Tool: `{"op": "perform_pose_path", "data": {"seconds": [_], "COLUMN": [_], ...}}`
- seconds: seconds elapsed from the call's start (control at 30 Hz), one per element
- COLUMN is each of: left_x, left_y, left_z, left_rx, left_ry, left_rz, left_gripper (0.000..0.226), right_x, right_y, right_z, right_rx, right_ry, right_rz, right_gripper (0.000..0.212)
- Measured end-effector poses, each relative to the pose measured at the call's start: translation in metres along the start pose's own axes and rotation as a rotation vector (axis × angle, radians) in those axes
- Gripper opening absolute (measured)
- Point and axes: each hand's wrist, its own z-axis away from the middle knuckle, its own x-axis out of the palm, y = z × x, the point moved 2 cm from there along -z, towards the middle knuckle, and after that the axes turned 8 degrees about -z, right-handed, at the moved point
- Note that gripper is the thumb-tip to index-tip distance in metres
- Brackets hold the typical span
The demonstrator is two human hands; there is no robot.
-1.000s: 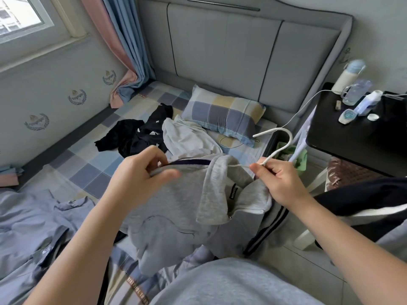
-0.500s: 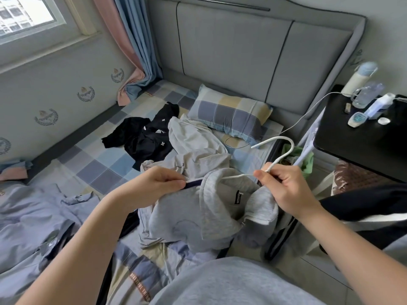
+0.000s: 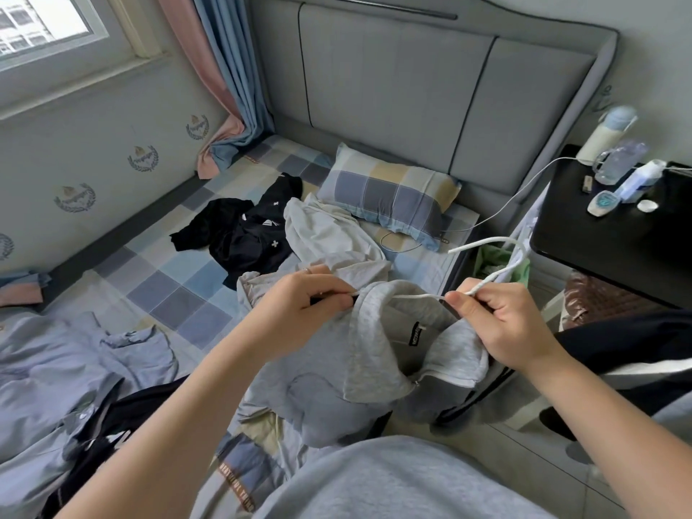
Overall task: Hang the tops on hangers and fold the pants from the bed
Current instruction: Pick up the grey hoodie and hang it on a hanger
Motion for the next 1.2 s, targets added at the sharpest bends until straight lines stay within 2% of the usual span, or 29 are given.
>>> {"op": "perform_pose_path", "data": {"seconds": [0.1, 0.27, 0.47, 0.57, 0.73, 0.83, 0.93, 1.0, 1.07, 1.13, 1.2], "left_x": [0.007, 0.014, 0.017, 0.017, 0.018, 0.014, 0.012, 0.008, 0.001, -0.003, -0.004], "left_y": [0.002, 0.002, 0.012, 0.01, 0.011, 0.022, 0.033, 0.028, 0.017, 0.007, -0.003], "left_z": [0.005, 0.02, 0.028, 0.027, 0.025, 0.029, 0.037, 0.037, 0.036, 0.037, 0.039], "left_rx": [0.002, -0.014, 0.019, -0.007, -0.172, -0.07, 0.116, 0.108, 0.057, 0.042, -0.005], "left_ry": [0.099, 0.315, 0.465, 0.467, 0.469, 0.454, 0.287, 0.187, 0.195, 0.246, 0.262], "left_rz": [0.003, 0.037, 0.014, 0.049, 0.215, 0.161, 0.056, -0.056, -0.105, -0.132, -0.187], "left_gripper": [0.019, 0.021, 0.017, 0.016, 0.021, 0.019, 0.015, 0.013, 0.003, 0.017, 0.041], "right_x": [0.008, 0.014, 0.016, 0.015, 0.019, 0.02, 0.025, 0.028, 0.029, 0.028, 0.025], "right_y": [-0.001, -0.007, -0.012, -0.012, -0.006, -0.002, -0.002, -0.002, -0.003, -0.003, -0.003], "right_z": [0.002, 0.0, -0.004, -0.005, 0.0, 0.0, -0.001, 0.003, 0.007, 0.009, 0.01], "right_rx": [0.001, -0.023, -0.041, -0.024, -0.002, 0.038, 0.078, 0.068, 0.034, 0.028, 0.036], "right_ry": [0.007, -0.003, -0.027, -0.043, -0.096, -0.064, -0.006, 0.023, 0.035, 0.04, 0.054], "right_rz": [0.021, 0.05, 0.061, 0.06, 0.089, 0.163, 0.178, 0.042, -0.084, -0.153, -0.186], "right_gripper": [0.05, 0.046, 0.041, 0.043, 0.053, 0.054, 0.046, 0.05, 0.048, 0.049, 0.056]}}
